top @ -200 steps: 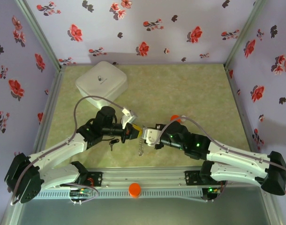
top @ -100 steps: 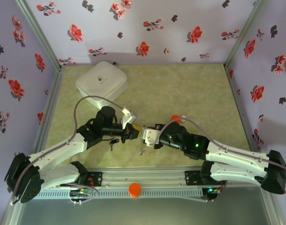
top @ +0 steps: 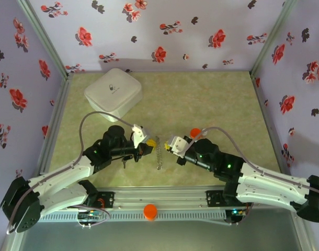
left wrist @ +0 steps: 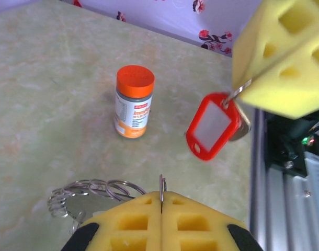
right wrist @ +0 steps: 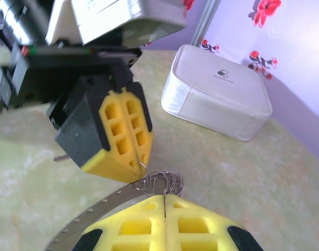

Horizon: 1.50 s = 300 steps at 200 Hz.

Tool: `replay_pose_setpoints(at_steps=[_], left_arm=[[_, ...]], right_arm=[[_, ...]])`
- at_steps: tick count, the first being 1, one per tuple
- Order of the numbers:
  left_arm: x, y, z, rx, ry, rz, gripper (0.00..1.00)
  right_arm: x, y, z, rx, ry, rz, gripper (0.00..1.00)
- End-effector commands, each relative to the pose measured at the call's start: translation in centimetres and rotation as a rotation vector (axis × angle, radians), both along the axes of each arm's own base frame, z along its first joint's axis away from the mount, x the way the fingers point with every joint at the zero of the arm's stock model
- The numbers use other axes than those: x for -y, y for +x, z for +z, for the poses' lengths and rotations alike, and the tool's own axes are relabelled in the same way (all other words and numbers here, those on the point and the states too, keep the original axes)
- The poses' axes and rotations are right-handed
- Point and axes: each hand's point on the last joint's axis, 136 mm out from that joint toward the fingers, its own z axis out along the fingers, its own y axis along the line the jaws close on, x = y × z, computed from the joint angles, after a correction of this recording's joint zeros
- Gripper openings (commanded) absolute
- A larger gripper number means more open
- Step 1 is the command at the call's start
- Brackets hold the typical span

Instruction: Put the keys on the keyring

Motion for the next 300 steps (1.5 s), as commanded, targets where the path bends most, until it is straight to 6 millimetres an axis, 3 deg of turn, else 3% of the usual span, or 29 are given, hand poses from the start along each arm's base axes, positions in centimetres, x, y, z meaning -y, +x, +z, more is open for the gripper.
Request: replay_pose_setpoints(at_steps=[1,38,156,205,300], left_arm=[[0.5,0.1,2.9,0.240,-0.074,-0.039,0.00],[0.8,-1.2,3.1,0.336,-0.093,-0.093,0.00],[1.1,-1.7,3.7,0.346,-0.101,-0.113,0.00],[1.2,-1.9,3.5,0.341,-0.099,-0.121,0.00],[1.0,-1.9,3.8,0.398,-0.089,-0.114,0.00]], right_arm=[[-0.1,-0.1,-0.2,-0.175,0.129,-0.061,0.00],[-1.1,-0.4,-0.7,-0.209,0.159,-0.028,0.00],[-2.4,-0.6,-1.2,-0.207,0.146,0.013,0.00],[-2.1,0.0,-1.2,-0.202,0.151,-0.022,0.00],[-0.1,2.8,-2.4,-0.253,0.167,-0.234,0.00]])
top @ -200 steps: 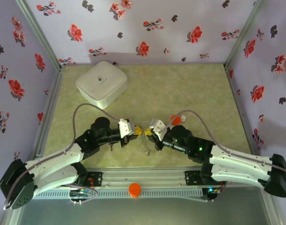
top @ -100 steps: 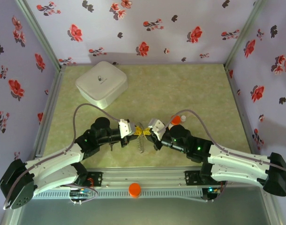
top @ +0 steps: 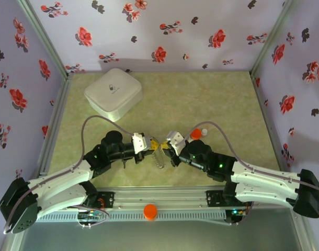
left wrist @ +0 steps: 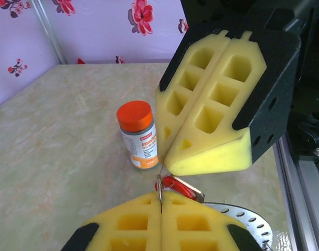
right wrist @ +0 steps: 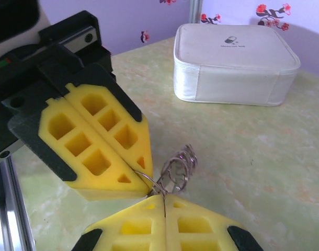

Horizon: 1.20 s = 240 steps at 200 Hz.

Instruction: Put the keys on the keyring

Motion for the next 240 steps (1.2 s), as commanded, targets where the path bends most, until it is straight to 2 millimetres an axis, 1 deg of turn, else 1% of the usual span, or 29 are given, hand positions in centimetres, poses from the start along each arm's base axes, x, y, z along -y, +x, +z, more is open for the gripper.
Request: replay_pose_setpoints(at_steps=[1,52,67,75,86,106,120,137,155,178,197,215,240], left_arm=[[0.4,-0.9,2.4,0.096,-0.058,-0.041,0.00],[0.3,-0.8,2.8,0.172,-0.056,-0.022,0.00],[0.4,-0.8,3.1,0.183,-0.063,-0.021,0.00],[0.4,-0.8,3.1,0.186,-0.066,-0.018,0.00],[0.3,-0.7,3.2,0.191,-0.072,-0.009,0.00],[0.2,-0.6,3.4,0.195,-0.087,0.000,0.00],[0.2,-0.7,3.4,0.191,-0.096,0.003,0.00],[0.0,-0.8,3.5,0.184,-0.119,0.007,0.00],[-0.1,-1.0,3.5,0.168,-0.161,0.009,0.00],[0.2,-1.6,3.2,0.142,-0.175,-0.030,0.00],[0.5,-2.1,3.0,0.122,-0.180,-0.065,0.00],[0.7,-2.4,3.0,0.112,-0.188,-0.089,0.00],[1.0,-2.4,2.6,0.101,-0.177,-0.099,0.00]], right_arm=[[1.4,2.0,0.0,-0.022,0.026,-0.134,0.00],[1.0,1.3,-0.8,-0.096,0.052,-0.081,0.00],[1.0,1.2,-1.0,-0.112,0.057,-0.072,0.13],[1.1,1.2,-1.1,-0.122,0.058,-0.072,0.19],[1.4,1.4,-1.6,-0.135,0.049,-0.086,0.23],[1.9,1.7,-2.1,-0.149,0.027,-0.100,0.28],[2.0,1.6,-1.7,-0.140,0.026,-0.087,0.33],[2.3,1.2,-0.4,-0.098,0.046,-0.050,0.40],[2.3,-0.2,0.7,-0.014,0.029,0.062,0.45],[2.3,-1.8,1.2,0.109,-0.020,0.184,0.47],[1.6,-2.9,1.3,0.154,-0.044,0.282,0.47],[1.0,-3.2,0.9,0.153,-0.078,0.332,0.46],[0.8,-3.0,0.2,0.159,-0.132,0.352,0.39]])
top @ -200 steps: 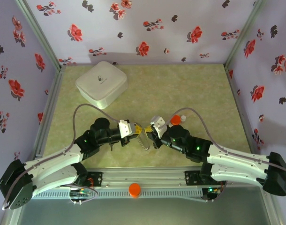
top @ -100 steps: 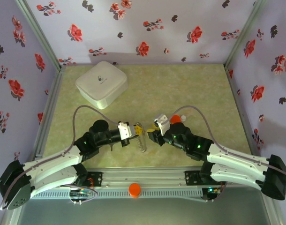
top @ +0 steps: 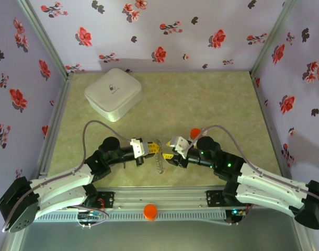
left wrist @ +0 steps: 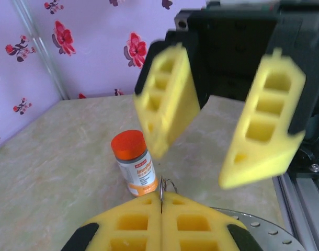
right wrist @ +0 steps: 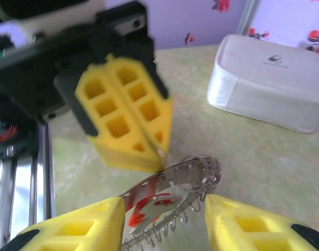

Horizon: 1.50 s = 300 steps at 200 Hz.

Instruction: Put the keys on the keyring

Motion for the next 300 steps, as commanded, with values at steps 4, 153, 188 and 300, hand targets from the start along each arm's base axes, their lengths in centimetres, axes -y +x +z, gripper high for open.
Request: replay_pose_setpoints(at_steps=[4,153,188,300], left_arm=[[0.5,-0.9,1.6,0.020,-0.060,-0.055,0.00],[1.1,-2.0,0.8,0.002,-0.007,-0.140,0.00],[0.9,-1.6,0.8,0.007,-0.004,-0.117,0.00],[-0.1,-1.4,-2.5,-0.010,0.247,-0.096,0.26]], right_arm=[[-0.2,-0.3,0.3,0.058,-0.053,0.075,0.38],[-1.6,-0.6,0.2,0.018,-0.009,0.148,0.12],[-2.2,-1.0,0.6,0.012,0.009,0.186,0.00],[-1.4,-0.6,-0.6,0.023,-0.338,0.236,0.00]])
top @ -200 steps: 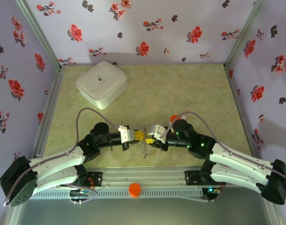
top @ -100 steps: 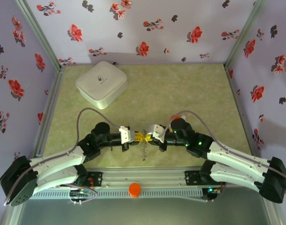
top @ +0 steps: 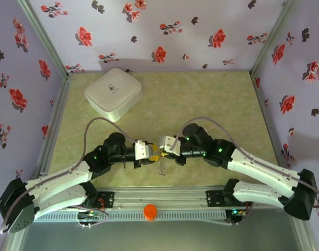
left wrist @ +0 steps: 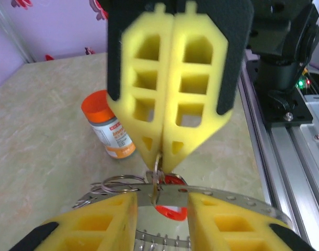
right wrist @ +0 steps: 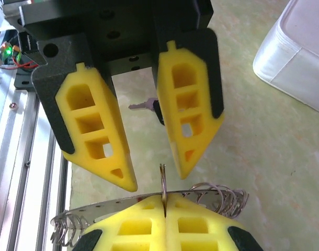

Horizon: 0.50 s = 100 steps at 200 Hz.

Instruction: Put the keys on the keyring

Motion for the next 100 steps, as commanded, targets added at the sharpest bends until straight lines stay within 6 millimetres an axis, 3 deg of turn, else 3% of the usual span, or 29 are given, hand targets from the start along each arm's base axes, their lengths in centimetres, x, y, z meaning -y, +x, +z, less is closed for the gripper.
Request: replay_pose_setpoints(at_steps=[1,45,82,100], left_arm=[[0.3,-0.4,0.2,0.011,0.021,-0.037,0.26],[0.7,-0.7,0.7,0.006,0.005,-0.056,0.19],[0.9,-0.7,1.1,0.021,-0.016,-0.058,0.00],[0.8,-0.7,1.4,0.033,-0.036,-0.055,0.00]], right_arm=[[-0.1,-0.2,0.4,0.037,-0.062,0.049,0.00],[-0.7,-0.1,0.0,0.047,-0.137,0.092,0.00],[-1.0,-0.5,0.0,0.026,-0.107,0.103,0.00],[-0.7,-0.1,0.8,0.011,-0.021,0.060,0.15]])
